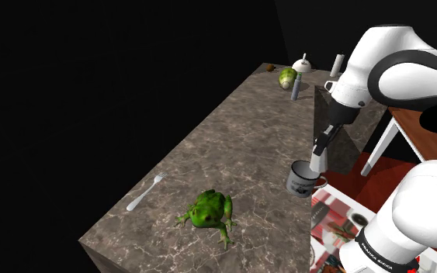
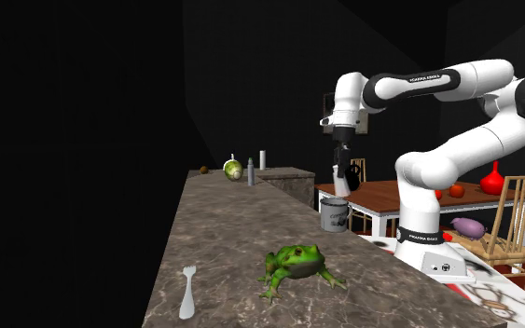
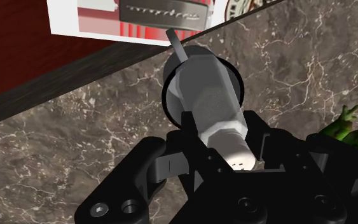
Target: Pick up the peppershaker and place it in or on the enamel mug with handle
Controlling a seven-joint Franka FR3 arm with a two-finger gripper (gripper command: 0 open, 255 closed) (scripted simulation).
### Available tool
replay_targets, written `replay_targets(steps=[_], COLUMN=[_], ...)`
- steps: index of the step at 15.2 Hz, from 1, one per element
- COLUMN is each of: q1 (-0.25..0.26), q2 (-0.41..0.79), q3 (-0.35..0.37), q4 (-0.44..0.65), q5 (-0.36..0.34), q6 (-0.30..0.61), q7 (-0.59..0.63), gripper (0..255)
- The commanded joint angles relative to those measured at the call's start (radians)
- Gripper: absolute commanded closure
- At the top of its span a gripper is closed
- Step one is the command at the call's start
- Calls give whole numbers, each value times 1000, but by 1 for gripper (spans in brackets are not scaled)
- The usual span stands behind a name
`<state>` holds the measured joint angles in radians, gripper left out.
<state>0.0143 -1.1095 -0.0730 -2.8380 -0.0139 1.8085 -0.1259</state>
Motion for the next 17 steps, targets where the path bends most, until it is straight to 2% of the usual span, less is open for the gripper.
replay_targets(steps=[1,11,12,17], q1=[-1,-1,0,-1], q2=[0,0,2,0], q3=[-2,-4,-2,-4], q4=[-27,-49,-48,-49], q5=[-1,-3,-2,-3], q6=[28,49,52,49], q7=[-1,-2,0,-2], gripper=[255,255,0,0])
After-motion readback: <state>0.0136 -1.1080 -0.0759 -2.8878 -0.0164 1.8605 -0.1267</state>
